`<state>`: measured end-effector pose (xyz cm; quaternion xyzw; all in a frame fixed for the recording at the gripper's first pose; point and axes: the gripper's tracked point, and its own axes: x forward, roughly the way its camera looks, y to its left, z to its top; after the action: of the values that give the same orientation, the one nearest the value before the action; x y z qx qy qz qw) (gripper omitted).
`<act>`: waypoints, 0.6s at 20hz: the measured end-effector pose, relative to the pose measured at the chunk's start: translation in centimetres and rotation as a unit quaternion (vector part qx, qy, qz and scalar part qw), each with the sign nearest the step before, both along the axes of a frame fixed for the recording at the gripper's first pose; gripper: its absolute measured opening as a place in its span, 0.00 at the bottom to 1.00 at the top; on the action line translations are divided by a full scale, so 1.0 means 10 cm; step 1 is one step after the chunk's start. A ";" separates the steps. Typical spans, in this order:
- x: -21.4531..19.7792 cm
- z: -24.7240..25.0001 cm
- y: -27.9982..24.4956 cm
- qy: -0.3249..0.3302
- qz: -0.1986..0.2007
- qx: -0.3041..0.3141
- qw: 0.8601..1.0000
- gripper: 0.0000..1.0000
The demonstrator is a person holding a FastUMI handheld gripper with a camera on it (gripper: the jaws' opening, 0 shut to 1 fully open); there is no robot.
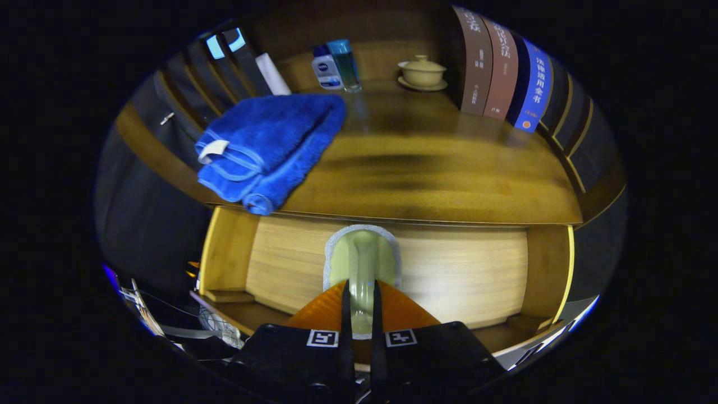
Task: Pull open the drawer, take out the items inside it, and place them on the countertop above the cabinet.
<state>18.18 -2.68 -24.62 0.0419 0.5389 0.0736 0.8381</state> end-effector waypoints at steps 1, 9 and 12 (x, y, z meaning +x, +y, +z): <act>-0.03 0.14 0.03 -0.005 0.006 0.006 1.000 0.16; 0.48 0.77 -0.12 -0.081 -0.018 -0.013 0.997 0.15; 0.80 0.66 -0.22 -0.078 -0.036 -0.029 0.996 0.16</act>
<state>26.18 -4.90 -18.01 0.0315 0.4718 0.0305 0.8806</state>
